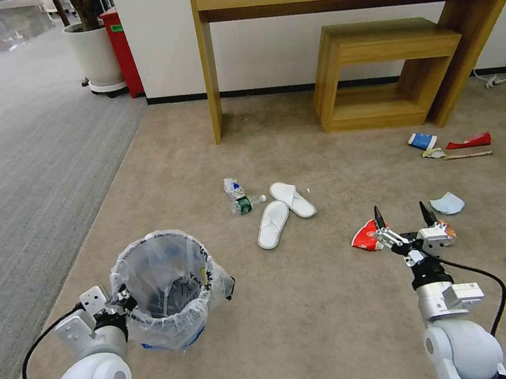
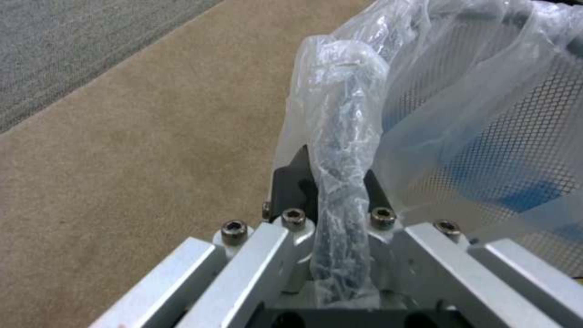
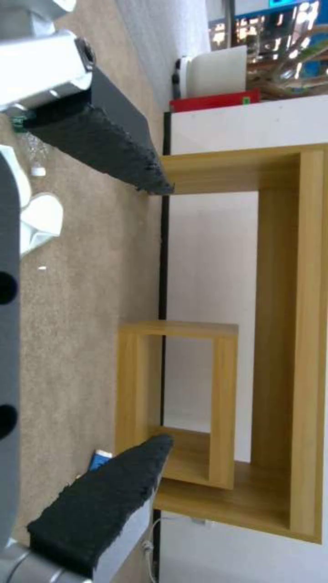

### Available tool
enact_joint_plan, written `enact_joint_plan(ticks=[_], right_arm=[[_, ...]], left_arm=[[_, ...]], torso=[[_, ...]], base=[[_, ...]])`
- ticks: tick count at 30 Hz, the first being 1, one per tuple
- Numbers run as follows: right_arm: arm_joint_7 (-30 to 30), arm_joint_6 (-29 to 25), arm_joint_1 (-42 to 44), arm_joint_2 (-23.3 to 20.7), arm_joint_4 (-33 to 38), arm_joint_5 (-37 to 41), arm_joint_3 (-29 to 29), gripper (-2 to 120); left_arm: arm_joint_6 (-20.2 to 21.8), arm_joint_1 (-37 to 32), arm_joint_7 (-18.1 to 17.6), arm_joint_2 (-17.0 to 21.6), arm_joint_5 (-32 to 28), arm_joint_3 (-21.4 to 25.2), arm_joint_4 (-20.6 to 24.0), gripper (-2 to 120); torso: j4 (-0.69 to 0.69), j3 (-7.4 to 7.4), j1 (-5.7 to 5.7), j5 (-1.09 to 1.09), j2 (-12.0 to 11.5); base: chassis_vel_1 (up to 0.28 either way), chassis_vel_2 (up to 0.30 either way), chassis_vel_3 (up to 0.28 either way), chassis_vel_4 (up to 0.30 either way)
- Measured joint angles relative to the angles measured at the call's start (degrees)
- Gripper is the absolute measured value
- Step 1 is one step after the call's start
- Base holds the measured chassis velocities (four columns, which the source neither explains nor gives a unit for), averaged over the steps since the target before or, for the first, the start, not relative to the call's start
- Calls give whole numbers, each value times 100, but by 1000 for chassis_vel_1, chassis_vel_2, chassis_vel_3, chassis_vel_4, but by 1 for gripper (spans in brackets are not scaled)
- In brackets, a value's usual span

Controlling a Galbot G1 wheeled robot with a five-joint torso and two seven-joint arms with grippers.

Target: Pick up the trash bin and place the garbage on the floor into it.

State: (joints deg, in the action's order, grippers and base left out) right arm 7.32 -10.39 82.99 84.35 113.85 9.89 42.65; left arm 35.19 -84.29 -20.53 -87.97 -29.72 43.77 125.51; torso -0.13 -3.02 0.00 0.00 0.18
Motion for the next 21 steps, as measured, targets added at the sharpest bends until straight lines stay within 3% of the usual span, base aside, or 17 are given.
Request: enact_joint_plan(ticks=[21], right_arm=[[-77,51,46,-23,93,-42,9,100]], left_arm=[[-16,-21,0,-27,32,-15,47,2]], torso=[[0,0,0,0,0]], base=[[0,0,0,0]])
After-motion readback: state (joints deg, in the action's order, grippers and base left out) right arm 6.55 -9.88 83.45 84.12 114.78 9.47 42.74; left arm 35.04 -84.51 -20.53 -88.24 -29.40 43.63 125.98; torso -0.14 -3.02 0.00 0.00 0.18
